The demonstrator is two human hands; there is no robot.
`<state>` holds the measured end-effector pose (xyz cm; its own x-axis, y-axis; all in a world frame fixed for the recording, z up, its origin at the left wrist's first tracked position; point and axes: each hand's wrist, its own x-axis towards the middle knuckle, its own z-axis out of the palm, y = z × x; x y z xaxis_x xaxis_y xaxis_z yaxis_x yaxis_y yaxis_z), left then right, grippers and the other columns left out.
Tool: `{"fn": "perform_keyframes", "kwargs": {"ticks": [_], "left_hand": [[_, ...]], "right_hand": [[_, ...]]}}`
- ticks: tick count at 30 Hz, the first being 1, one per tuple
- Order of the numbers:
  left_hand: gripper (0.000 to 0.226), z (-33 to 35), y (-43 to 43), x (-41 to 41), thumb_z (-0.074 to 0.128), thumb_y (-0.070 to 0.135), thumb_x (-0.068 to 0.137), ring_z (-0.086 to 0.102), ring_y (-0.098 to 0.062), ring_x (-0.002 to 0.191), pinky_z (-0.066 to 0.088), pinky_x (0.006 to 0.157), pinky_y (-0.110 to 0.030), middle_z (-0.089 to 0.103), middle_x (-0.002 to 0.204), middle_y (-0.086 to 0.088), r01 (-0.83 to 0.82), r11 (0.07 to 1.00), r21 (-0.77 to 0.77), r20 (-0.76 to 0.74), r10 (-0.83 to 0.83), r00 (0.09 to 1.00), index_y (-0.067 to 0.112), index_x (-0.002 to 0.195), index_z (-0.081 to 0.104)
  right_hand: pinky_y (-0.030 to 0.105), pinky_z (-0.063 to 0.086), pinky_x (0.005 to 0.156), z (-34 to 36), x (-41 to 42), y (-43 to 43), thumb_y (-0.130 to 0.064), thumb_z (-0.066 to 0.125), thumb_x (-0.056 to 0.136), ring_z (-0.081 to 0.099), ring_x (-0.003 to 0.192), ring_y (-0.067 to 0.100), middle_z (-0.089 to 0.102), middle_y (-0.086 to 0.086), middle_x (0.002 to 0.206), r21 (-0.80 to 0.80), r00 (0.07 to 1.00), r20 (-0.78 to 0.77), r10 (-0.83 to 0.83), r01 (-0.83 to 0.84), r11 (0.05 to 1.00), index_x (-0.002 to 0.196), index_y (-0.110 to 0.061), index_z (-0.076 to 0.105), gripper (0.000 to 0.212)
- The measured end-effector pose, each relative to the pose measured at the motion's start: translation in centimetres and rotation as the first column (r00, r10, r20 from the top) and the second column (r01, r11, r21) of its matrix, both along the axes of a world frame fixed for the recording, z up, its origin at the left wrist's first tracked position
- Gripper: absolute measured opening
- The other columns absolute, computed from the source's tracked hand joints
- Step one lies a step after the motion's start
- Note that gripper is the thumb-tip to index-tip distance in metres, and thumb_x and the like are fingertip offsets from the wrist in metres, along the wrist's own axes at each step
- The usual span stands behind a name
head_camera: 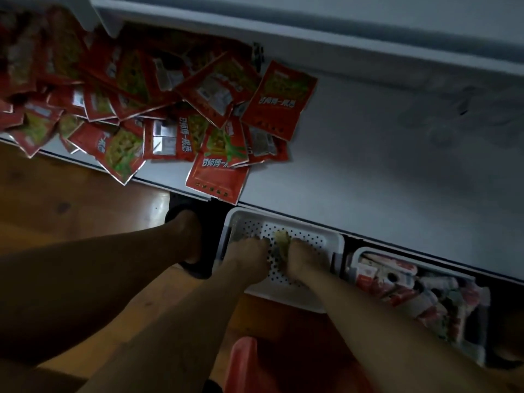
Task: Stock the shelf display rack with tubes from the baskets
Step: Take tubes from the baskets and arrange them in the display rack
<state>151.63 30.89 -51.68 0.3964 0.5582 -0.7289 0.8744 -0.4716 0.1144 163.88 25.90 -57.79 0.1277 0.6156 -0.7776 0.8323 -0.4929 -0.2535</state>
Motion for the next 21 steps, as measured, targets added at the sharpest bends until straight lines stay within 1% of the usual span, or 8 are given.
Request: {"fn": "perform_keyframes", "kwargs": {"ticks": [3, 7, 9, 11, 14, 16, 19, 21], "left_hand": [[0.047, 0.7, 0.3, 1.1, 0.058, 0.031, 0.092, 0.057, -0.029, 0.114, 0.046, 0.087, -0.040, 0.055, 0.127, -0.010, 0.000, 1.000, 0.005, 0.029, -0.001, 1.000, 0.015, 0.132, 0.039], [0.064, 3.4, 1.0, 1.7, 0.063, 0.035, 0.089, 0.054, -0.029, 0.119, 0.047, 0.092, -0.040, 0.050, 0.136, -0.010, -0.047, 0.999, 0.002, 0.169, 0.047, 0.984, 0.016, 0.141, 0.031], [0.044, 5.4, 1.0, 2.1, 0.062, 0.037, 0.090, 0.057, -0.025, 0.111, 0.046, 0.086, -0.032, 0.057, 0.127, -0.006, -0.050, 0.999, 0.004, 0.259, 0.048, 0.965, 0.019, 0.128, 0.050], [0.020, 7.8, 0.9, 2.5, 0.062, 0.030, 0.090, 0.061, -0.025, 0.099, 0.048, 0.079, -0.031, 0.065, 0.109, -0.005, -0.056, 0.998, 0.028, 0.352, 0.042, 0.935, 0.019, 0.106, 0.061], [0.012, 12.6, 0.8, 3.0, 0.060, 0.022, 0.090, 0.061, -0.025, 0.087, 0.050, 0.070, -0.034, 0.068, 0.097, -0.006, -0.042, 0.986, 0.164, 0.438, -0.034, 0.898, 0.016, 0.099, 0.064], [0.013, 15.6, 1.4, 3.5, 0.061, 0.023, 0.090, 0.059, -0.019, 0.080, 0.045, 0.064, -0.030, 0.067, 0.092, -0.003, -0.005, 0.969, 0.247, 0.436, -0.107, 0.894, 0.016, 0.099, 0.066], [0.005, 21.7, 2.1, 4.3, 0.064, 0.020, 0.087, 0.060, -0.021, 0.073, 0.049, 0.060, -0.035, 0.065, 0.078, -0.002, 0.044, 0.917, 0.396, 0.433, -0.229, 0.872, 0.019, 0.082, 0.064], [0.012, 26.1, 2.4, 5.1, 0.065, 0.021, 0.084, 0.057, -0.021, 0.069, 0.049, 0.060, -0.035, 0.061, 0.071, 0.000, 0.075, 0.862, 0.502, 0.437, -0.328, 0.838, 0.022, 0.075, 0.058]], "right_hand": [[0.030, 0.048, 0.062, 1.4, 1.3, 0.1, -0.021, 0.067, 0.087, 0.057, 0.067, 0.018, 0.059, 0.005, 0.078, -0.180, 0.978, -0.208, -0.008, -0.030, 0.983, 0.079, -0.014, 0.057, 0.015], [0.025, 0.041, 0.050, 5.6, 3.8, -0.1, -0.004, 0.055, 0.086, 0.047, 0.054, 0.015, 0.050, 0.005, 0.067, -0.179, 0.934, -0.354, -0.054, -0.011, 0.984, 0.064, -0.021, 0.044, 0.030], [0.025, 0.044, 0.050, 7.9, 4.5, -0.2, -0.006, 0.053, 0.085, 0.052, 0.059, 0.018, 0.056, 0.007, 0.074, -0.130, 0.929, -0.370, -0.031, -0.018, 0.991, 0.072, -0.022, 0.050, 0.021], [0.032, 0.057, 0.068, 10.4, 5.1, -0.3, -0.012, 0.059, 0.085, 0.065, 0.080, 0.024, 0.065, 0.009, 0.092, -0.064, 0.908, -0.417, -0.049, 0.024, 0.998, 0.086, -0.021, 0.060, 0.009], [0.039, 0.057, 0.085, 15.3, 6.0, -0.5, -0.022, 0.068, 0.085, 0.068, 0.093, 0.022, 0.069, 0.008, 0.099, 0.048, 0.870, -0.488, -0.071, 0.107, 0.993, 0.090, -0.018, 0.069, 0.007], [0.038, 0.057, 0.083, 18.3, 6.5, 0.0, -0.034, 0.067, 0.086, 0.067, 0.090, 0.025, 0.071, 0.011, 0.095, 0.143, 0.887, -0.461, 0.014, 0.058, 0.988, 0.083, -0.015, 0.071, 0.019], [0.042, 0.050, 0.069, 24.2, 6.8, 0.0, -0.047, 0.067, 0.083, 0.060, 0.077, 0.032, 0.067, 0.015, 0.079, 0.319, 0.926, -0.372, 0.071, 0.056, 0.946, 0.068, -0.011, 0.068, 0.039], [0.034, 0.048, 0.064, 28.4, 7.1, 0.1, -0.046, 0.064, 0.085, 0.057, 0.070, 0.021, 0.066, 0.003, 0.070, 0.464, 0.938, -0.334, 0.096, 0.075, 0.883, 0.066, -0.014, 0.068, 0.038]]}}
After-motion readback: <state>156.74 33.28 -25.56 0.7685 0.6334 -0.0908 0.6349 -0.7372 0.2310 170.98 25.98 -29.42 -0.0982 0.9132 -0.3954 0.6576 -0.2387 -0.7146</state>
